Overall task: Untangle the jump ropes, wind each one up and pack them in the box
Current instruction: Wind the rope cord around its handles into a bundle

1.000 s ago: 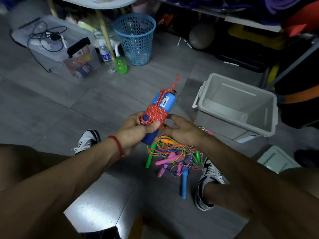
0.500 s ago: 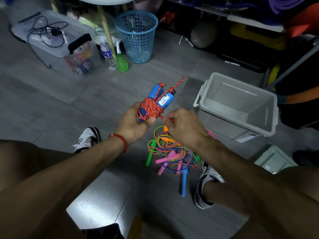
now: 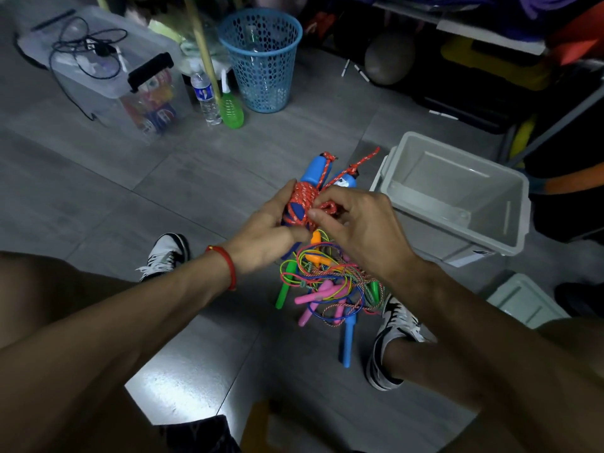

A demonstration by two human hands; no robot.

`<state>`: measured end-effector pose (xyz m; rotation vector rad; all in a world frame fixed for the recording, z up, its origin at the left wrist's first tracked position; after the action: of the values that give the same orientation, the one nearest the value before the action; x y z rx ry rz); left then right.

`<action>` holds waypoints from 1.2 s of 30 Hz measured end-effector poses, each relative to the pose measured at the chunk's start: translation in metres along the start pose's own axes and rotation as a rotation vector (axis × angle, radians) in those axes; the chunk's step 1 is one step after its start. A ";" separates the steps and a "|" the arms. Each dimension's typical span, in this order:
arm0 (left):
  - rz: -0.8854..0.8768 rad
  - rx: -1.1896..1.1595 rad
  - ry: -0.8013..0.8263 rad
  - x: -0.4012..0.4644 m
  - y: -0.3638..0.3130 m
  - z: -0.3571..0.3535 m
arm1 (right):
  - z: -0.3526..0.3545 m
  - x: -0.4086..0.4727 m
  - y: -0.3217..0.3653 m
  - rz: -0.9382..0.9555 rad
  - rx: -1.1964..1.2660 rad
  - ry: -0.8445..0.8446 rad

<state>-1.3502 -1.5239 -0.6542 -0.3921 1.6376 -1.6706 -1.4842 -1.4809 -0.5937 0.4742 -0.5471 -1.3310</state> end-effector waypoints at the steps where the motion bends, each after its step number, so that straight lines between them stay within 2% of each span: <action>1: 0.022 -0.028 0.022 0.000 -0.001 0.001 | 0.002 0.000 -0.001 0.012 0.016 0.020; 5: 0.049 -0.025 0.079 -0.005 -0.007 0.002 | 0.004 0.000 -0.003 0.071 0.024 0.099; 9: -0.024 0.034 0.077 -0.009 -0.018 0.001 | 0.005 -0.002 -0.007 0.076 0.068 0.104; 12: -0.094 0.127 0.070 -0.011 -0.023 0.002 | 0.009 -0.004 -0.005 0.096 0.082 0.041; 17: -0.100 0.220 0.098 -0.008 -0.026 -0.005 | 0.017 -0.006 -0.002 0.081 0.029 -0.108; 25: -0.147 0.248 0.099 -0.008 -0.034 -0.002 | 0.017 -0.010 0.009 0.169 0.012 -0.145; 30: -0.157 0.254 0.100 -0.009 -0.035 0.000 | 0.013 -0.006 0.017 0.224 -0.098 -0.091; 34: -0.088 0.202 0.077 -0.010 -0.032 0.002 | 0.001 -0.006 0.030 0.242 -0.378 0.039; 36: -0.036 0.106 0.064 -0.009 -0.028 0.004 | -0.003 -0.005 0.034 0.260 -0.430 0.104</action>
<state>-1.3498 -1.5230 -0.6242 -0.3207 1.5883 -1.8051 -1.4568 -1.4702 -0.5757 0.1118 -0.2152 -1.1258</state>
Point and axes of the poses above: each hand's wrist, its own x-axis towards the middle knuckle, its own z-axis out of the back of the hand, y = z × x, the point moved 7 cm from there along x, towards the middle knuckle, and after that the axes turned 13 degrees about y, right-handed, at the moved point
